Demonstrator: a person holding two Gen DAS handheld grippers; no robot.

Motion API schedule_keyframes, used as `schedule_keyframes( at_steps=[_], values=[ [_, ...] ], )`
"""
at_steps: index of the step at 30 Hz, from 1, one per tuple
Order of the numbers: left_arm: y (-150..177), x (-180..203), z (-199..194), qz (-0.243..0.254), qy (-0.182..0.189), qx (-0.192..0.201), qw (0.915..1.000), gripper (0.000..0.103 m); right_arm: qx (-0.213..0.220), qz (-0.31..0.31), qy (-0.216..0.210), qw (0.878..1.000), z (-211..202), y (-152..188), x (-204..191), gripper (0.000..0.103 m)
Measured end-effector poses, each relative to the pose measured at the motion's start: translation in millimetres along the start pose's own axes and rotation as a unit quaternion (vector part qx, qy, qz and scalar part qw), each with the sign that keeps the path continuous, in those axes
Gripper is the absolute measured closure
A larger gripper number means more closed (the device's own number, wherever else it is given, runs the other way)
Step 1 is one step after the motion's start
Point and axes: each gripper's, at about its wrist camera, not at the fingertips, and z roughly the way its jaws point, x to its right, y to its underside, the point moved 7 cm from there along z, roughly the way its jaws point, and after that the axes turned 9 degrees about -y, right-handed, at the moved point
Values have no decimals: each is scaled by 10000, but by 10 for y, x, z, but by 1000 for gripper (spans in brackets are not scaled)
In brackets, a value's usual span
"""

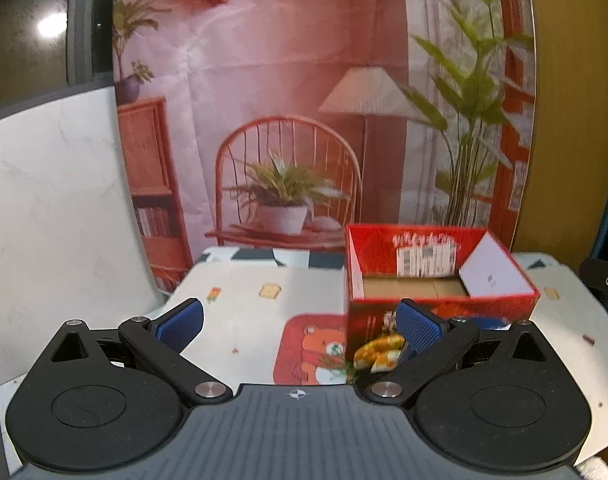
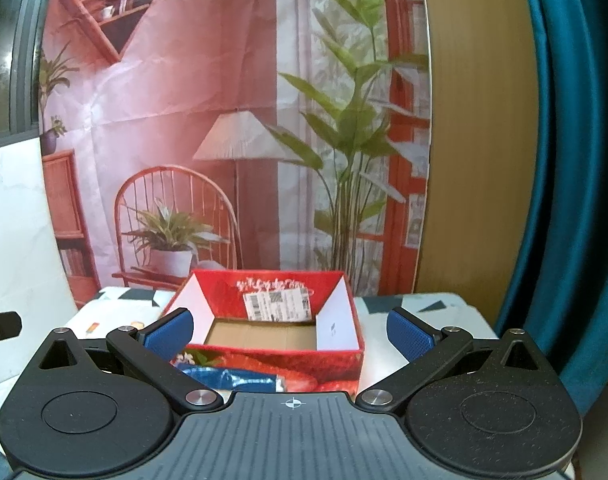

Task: Organize soft objects
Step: 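Lower both grippers toward the pile of soft items beside the red box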

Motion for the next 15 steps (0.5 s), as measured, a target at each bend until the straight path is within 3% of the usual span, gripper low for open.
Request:
schedule_keyframes(
  at_steps=[15],
  values=[
    [933,307,833,414,263,-778,9958,0,-722,-66,-167,9972,665,1114,149,0]
  ],
)
